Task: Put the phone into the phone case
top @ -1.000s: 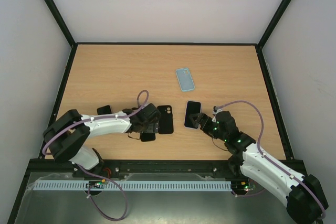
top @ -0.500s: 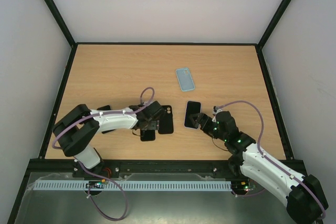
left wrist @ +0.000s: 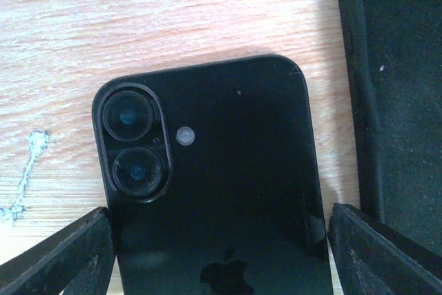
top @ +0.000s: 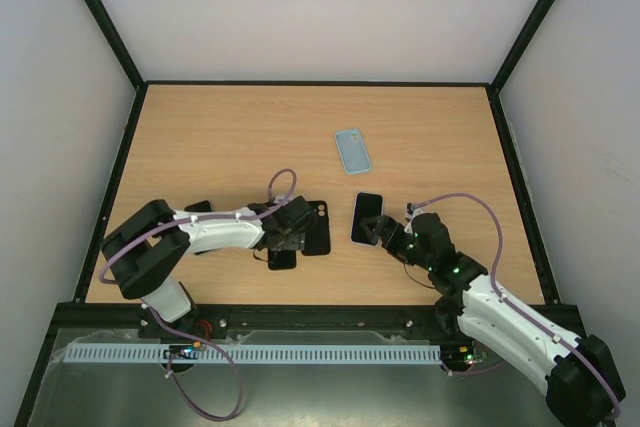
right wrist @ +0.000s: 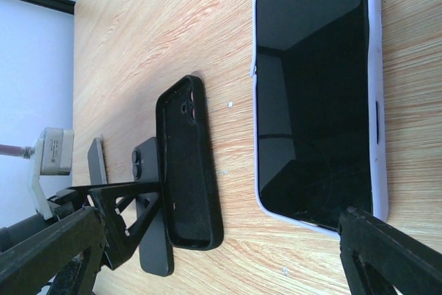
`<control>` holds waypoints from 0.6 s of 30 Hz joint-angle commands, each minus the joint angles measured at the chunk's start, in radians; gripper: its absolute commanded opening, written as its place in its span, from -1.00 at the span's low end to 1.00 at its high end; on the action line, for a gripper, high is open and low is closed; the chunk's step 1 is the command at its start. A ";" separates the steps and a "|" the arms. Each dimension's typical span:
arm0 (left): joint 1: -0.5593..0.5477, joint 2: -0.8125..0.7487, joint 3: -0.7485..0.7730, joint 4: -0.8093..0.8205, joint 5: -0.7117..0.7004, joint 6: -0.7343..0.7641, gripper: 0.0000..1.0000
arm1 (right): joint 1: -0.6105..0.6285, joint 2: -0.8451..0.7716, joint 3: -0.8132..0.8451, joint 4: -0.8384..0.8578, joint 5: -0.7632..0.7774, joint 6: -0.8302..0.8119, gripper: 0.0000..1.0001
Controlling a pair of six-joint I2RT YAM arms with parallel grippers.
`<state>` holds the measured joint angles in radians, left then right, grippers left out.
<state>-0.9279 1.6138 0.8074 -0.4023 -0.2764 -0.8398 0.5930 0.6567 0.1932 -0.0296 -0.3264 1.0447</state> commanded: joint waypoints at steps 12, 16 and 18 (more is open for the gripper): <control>-0.031 0.020 -0.021 -0.058 0.027 -0.011 0.41 | -0.002 -0.044 -0.025 0.031 -0.034 0.045 0.81; -0.013 -0.002 -0.031 -0.047 0.012 0.002 0.26 | 0.001 -0.053 -0.027 0.053 -0.052 0.060 0.78; 0.013 -0.014 -0.049 -0.026 0.038 0.016 0.18 | 0.009 -0.057 -0.029 0.063 -0.047 0.070 0.77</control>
<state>-0.9459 1.6089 0.8043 -0.4015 -0.2855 -0.8448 0.5930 0.6174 0.1799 -0.0093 -0.3618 1.0866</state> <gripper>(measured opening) 0.728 0.891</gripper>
